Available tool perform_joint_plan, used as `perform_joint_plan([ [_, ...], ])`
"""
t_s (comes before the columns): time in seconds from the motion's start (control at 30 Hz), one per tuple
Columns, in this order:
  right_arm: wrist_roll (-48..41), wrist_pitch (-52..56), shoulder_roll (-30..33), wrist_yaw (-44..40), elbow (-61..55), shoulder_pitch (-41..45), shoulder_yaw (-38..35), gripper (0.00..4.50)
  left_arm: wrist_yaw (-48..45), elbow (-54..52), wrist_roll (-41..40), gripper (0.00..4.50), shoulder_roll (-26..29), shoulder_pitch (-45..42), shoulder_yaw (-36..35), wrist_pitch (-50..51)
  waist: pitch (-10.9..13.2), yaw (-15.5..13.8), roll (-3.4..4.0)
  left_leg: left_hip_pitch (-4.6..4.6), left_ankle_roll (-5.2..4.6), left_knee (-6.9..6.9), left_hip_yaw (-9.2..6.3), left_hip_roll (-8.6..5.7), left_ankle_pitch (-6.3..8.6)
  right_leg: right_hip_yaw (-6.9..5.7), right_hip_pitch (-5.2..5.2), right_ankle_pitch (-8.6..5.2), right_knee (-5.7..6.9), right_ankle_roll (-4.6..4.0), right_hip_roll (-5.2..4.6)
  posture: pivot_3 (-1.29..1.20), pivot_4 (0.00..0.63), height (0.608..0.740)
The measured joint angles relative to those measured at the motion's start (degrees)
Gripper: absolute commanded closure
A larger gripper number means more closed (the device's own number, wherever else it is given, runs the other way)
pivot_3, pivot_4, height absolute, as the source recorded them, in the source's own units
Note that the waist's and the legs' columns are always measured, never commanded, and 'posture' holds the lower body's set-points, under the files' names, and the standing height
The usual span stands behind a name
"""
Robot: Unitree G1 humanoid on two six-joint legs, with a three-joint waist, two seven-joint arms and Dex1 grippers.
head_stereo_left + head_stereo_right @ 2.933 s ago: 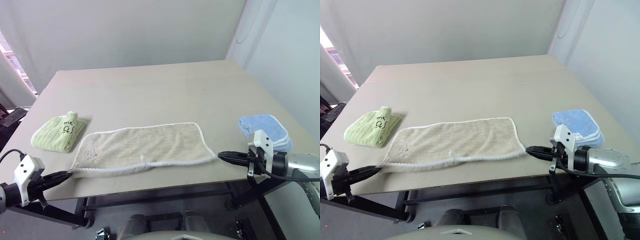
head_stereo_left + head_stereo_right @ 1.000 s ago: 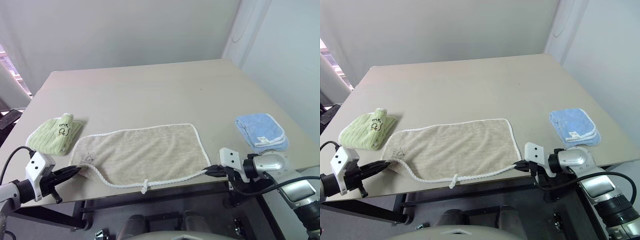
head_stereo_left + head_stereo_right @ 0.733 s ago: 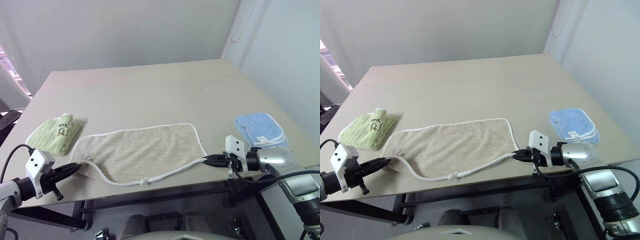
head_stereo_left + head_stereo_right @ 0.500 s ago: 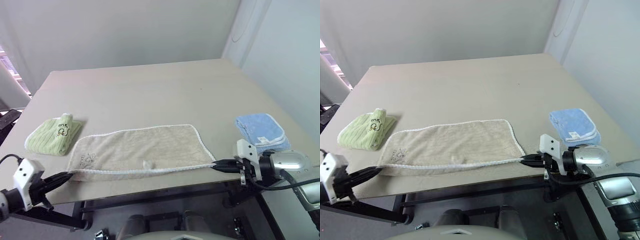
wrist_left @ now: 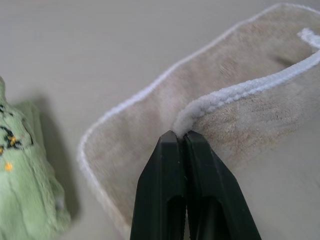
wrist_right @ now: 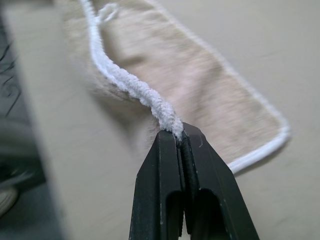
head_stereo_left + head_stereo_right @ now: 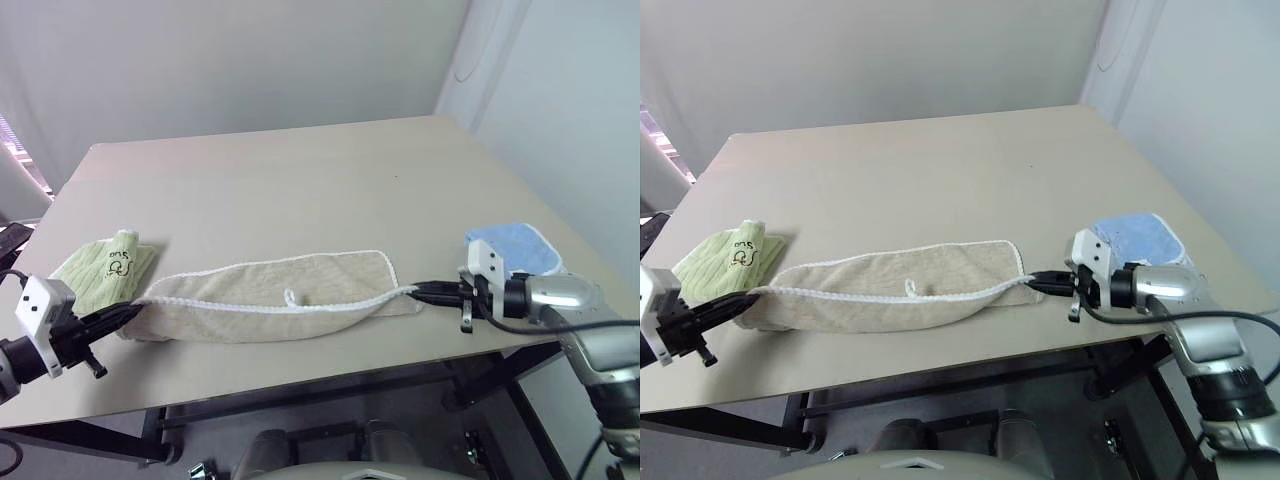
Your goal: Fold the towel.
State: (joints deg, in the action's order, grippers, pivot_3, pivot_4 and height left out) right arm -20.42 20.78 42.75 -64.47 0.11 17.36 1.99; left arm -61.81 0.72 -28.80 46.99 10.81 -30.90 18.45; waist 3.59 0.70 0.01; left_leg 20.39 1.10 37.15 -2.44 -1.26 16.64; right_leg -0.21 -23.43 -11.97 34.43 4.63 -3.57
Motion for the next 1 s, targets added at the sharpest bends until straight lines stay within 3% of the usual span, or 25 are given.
perform_joint_plan([
  [0.5, 11.84, -10.01, -15.80, 13.25, 28.48, 16.22, 3.96, 4.47, 5.26, 27.48, 8.95, 4.50, -1.51, -21.84, 9.95, -7.47, -0.01, 0.26, -0.02, -0.41, -0.01, 0.25, 0.40, 0.01, -0.02, 0.31, -0.02, 0.03, 0.80, -0.13, 0.20, 0.00, 0.000, 0.740],
  [0.9, 15.74, -15.49, -21.85, 18.08, 42.07, 21.67, 4.02, 4.47, 7.39, 35.60, 12.17, 4.50, -4.56, -26.15, 14.36, -12.33, -0.04, 0.40, -0.06, -0.44, -0.01, 0.19, 0.50, 0.04, -0.02, 0.51, -0.11, 0.16, 0.90, 0.03, 0.23, 0.00, 0.000, 0.740],
  [0.97, 15.76, -15.50, -21.94, 17.77, 42.40, 21.74, 4.03, 4.50, 8.30, 37.37, 12.63, 4.01, -4.70, -26.90, 14.39, -13.45, -0.05, 0.38, -0.07, -0.45, -0.01, 0.19, 0.50, 0.04, -0.02, 0.51, -0.11, 0.16, 0.91, 0.04, 0.23, 0.00, 0.000, 0.740],
  [1.0, 15.81, -15.50, -21.95, 17.47, 42.41, 21.74, 4.06, 4.05, 8.73, 38.08, 12.87, 3.82, -4.70, -27.16, 14.38, -14.10, -0.05, 0.36, -0.07, -0.45, -0.01, 0.19, 0.51, 0.04, -0.02, 0.52, -0.11, 0.17, 0.92, 0.04, 0.23, 0.00, 0.000, 0.740],
])
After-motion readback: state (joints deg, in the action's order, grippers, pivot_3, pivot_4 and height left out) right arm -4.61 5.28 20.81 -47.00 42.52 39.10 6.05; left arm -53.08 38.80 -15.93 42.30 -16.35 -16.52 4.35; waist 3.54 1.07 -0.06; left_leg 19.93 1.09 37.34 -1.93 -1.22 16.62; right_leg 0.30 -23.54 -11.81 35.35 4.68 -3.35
